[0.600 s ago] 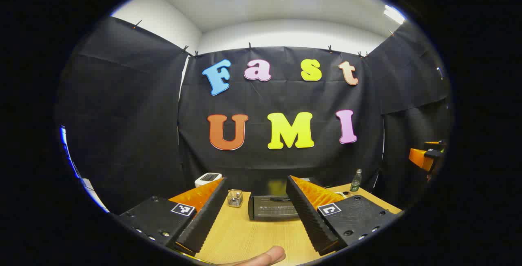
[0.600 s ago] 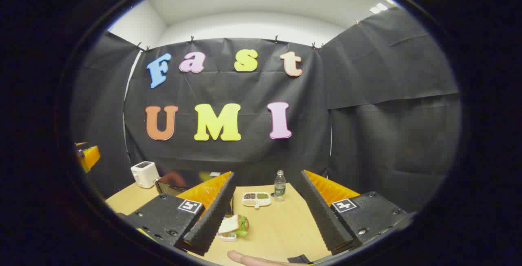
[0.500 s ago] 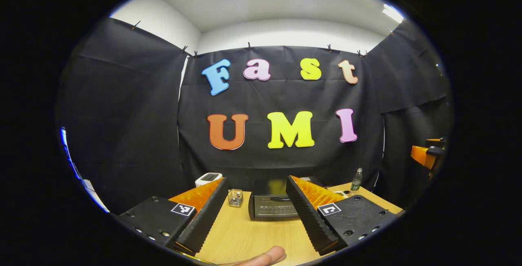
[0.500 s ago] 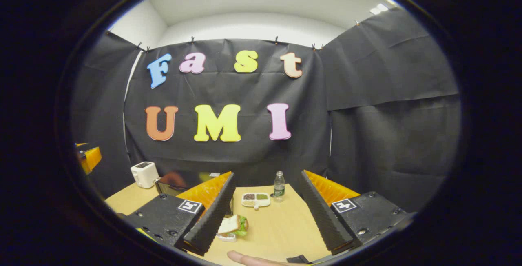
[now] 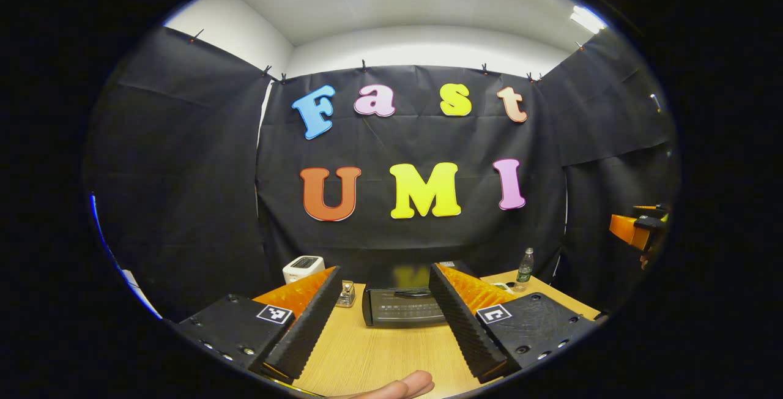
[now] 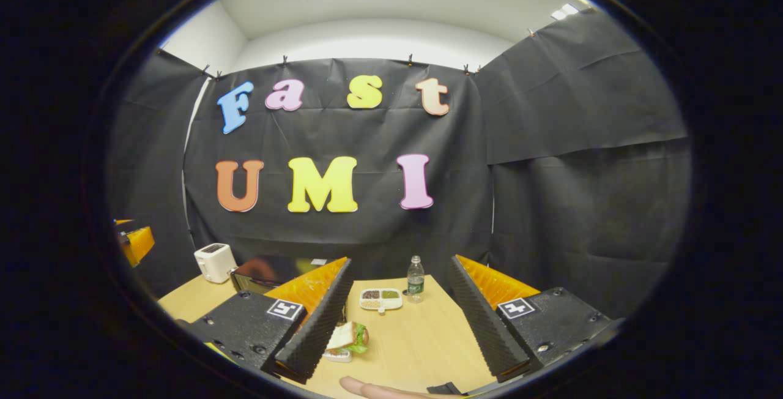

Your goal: Open the electric oven with the left hand, put the food in, and close the electric oven.

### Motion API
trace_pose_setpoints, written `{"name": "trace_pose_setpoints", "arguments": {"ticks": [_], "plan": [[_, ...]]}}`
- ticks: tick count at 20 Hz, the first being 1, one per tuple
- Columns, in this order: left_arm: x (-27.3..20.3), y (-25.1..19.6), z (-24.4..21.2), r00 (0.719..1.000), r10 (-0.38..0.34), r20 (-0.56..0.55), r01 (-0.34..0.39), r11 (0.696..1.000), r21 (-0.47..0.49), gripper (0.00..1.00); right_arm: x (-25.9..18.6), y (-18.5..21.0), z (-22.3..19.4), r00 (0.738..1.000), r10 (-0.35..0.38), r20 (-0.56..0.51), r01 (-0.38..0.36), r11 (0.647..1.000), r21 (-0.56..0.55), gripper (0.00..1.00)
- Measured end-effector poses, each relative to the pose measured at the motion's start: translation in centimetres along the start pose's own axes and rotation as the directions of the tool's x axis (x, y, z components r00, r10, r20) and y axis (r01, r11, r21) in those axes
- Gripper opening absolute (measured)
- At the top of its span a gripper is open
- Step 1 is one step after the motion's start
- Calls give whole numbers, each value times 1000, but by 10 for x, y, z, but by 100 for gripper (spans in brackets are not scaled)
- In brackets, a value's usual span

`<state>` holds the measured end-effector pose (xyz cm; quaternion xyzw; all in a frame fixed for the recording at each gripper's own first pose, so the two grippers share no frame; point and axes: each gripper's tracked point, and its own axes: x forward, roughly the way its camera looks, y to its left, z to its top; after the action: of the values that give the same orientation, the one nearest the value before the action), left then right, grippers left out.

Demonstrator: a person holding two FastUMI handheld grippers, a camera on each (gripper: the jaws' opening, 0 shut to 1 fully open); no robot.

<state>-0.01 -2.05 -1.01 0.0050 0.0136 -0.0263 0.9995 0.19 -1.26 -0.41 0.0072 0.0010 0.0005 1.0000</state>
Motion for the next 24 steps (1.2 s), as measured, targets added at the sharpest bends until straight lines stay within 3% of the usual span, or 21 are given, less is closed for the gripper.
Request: {"name": "trace_pose_setpoints", "arguments": {"ticks": [1, 2, 3, 8, 18, 19, 20, 22, 24], "plan": [[2, -3, -4, 1000, -4, -5, 4, 1000, 0, 94, 0, 0, 0, 1000, 3, 6, -3, 1000, 2, 100], [5, -5, -5, 1000, -8, -9, 8, 1000, 0, 94, -1, -2, 2, 1000, 1, 13, -1, 1000, 5, 91], [9, -6, -7, 1000, -12, -16, 12, 1000, 2, 94, 1, -4, 2, 1000, 2, 16, -2, 1000, 8, 100], [44, -12, -24, 998, -14, -58, 14, 1000, 4, 94, 14, -11, 1, 1000, 23, 11, -23, 1000, 18, 100], [160, -57, -77, 974, -154, -168, 136, 984, -112, 93, 38, -28, 5, 998, 55, 23, -56, 998, 29, 100], [173, -61, -84, 971, -159, -177, 140, 984, -113, 94, 40, -30, 7, 998, 51, 30, -52, 998, 24, 91], [187, -62, -92, 969, -156, -192, 136, 984, -113, 94, 43, -34, 9, 998, 46, 36, -46, 999, 21, 100], [212, -63, -112, 962, -145, -234, 122, 986, -110, 94, 47, -36, 9, 998, 52, 35, -52, 998, 23, 100], [235, -74, -132, 946, -180, -269, 145, 979, -147, 94, 52, -33, 7, 997, 74, 26, -75, 997, 33, 100]]}}
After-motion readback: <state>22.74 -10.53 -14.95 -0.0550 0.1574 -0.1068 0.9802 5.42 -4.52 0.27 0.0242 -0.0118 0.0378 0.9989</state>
